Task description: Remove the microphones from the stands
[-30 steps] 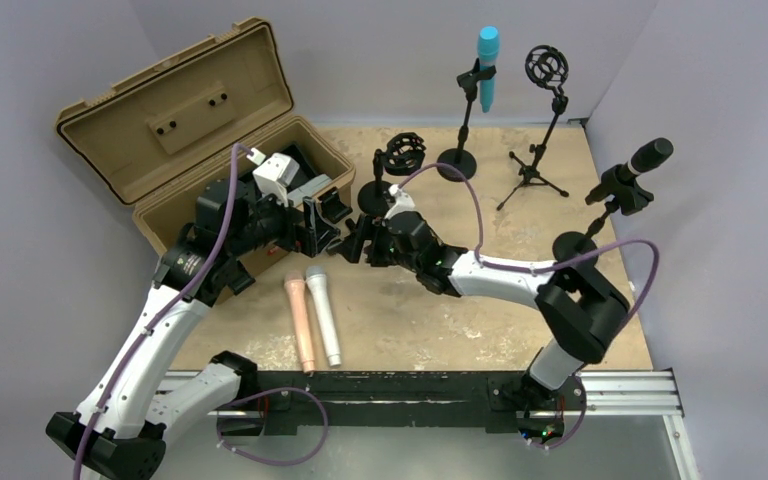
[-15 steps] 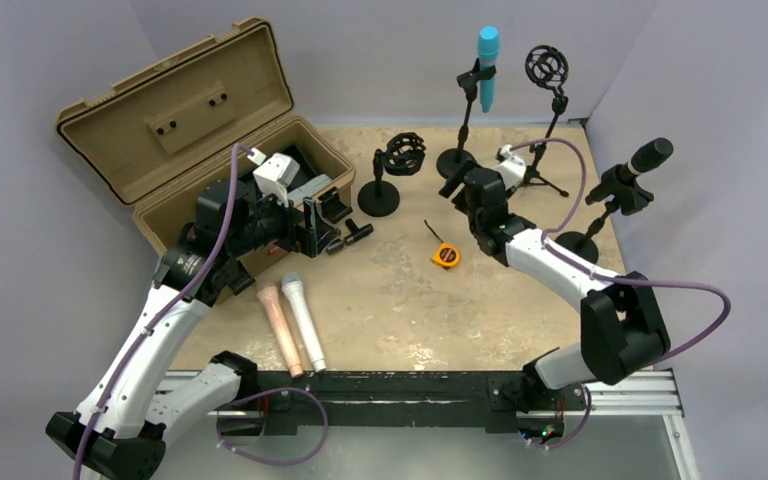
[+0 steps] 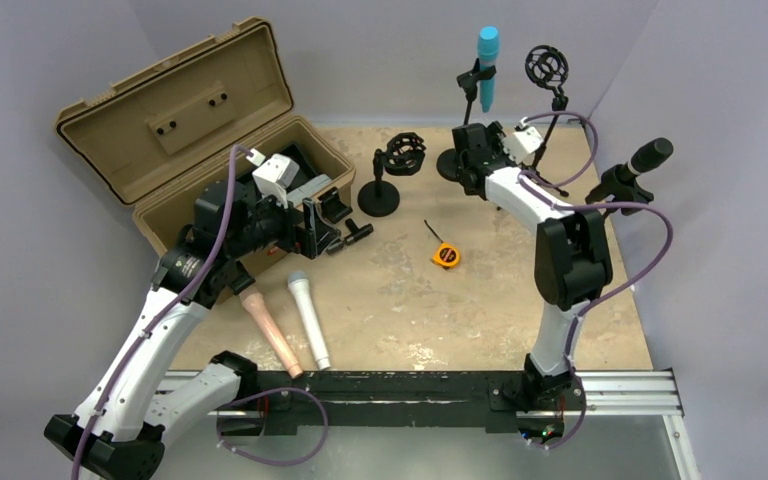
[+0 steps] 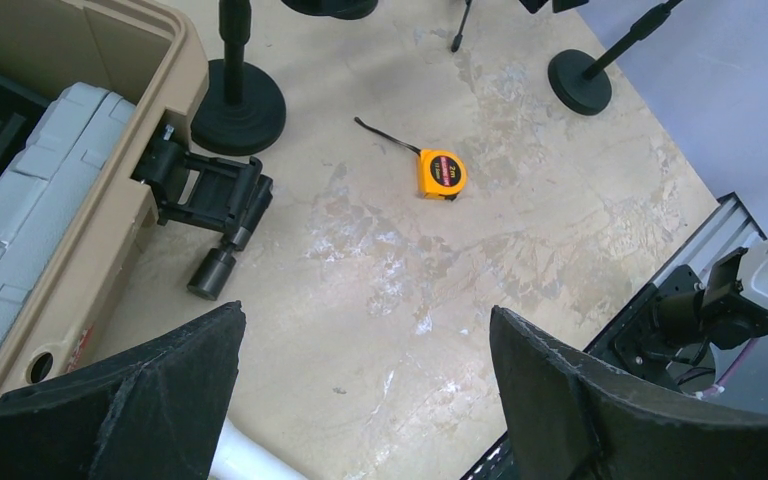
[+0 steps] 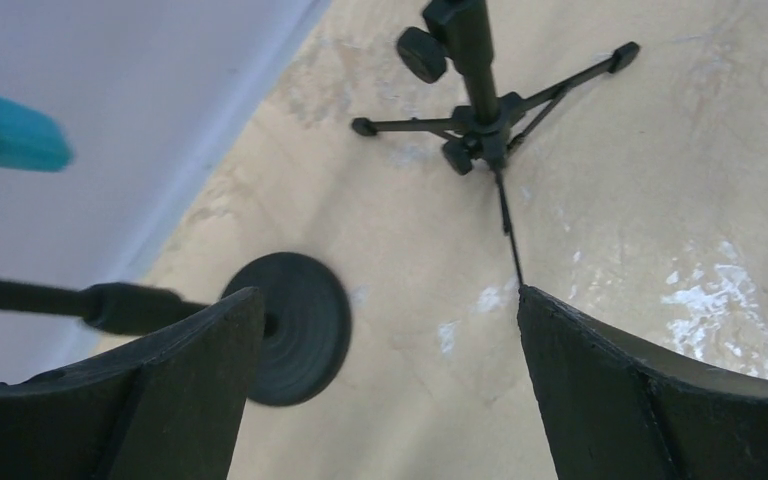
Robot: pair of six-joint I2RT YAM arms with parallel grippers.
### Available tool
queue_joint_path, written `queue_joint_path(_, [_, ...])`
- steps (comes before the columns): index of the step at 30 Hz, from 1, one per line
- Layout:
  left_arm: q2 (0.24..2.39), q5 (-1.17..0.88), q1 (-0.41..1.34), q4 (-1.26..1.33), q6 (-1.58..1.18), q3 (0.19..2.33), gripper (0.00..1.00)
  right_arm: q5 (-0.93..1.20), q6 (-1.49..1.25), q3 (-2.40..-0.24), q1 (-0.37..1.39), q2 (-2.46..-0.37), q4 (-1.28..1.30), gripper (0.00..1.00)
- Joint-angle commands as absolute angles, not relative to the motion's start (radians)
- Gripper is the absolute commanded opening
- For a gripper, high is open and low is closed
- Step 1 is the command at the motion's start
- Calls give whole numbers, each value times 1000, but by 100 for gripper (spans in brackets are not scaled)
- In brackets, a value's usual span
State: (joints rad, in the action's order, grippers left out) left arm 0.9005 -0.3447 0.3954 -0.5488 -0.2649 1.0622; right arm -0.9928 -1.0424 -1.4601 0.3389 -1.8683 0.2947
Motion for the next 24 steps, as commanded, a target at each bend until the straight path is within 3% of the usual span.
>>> queue_joint_path(1, [887,-350,406,-533,-239,1093,89,-1133,-1049,-1539,279,-1919,326,96])
queue_joint_path(7, [887,-353,410,-532,-236,1094,89,-1183,-750,-1522,248,-1936,81,96])
queue_joint_path(14, [889,-356,410,-531,-239,1095,89,-1063,-434,-1497,186,-1944,-237,92])
queue_joint_path(24, [903,-353,410,-534,-233,1095,89,-986,-312,-1600,147,-2062,-249,86])
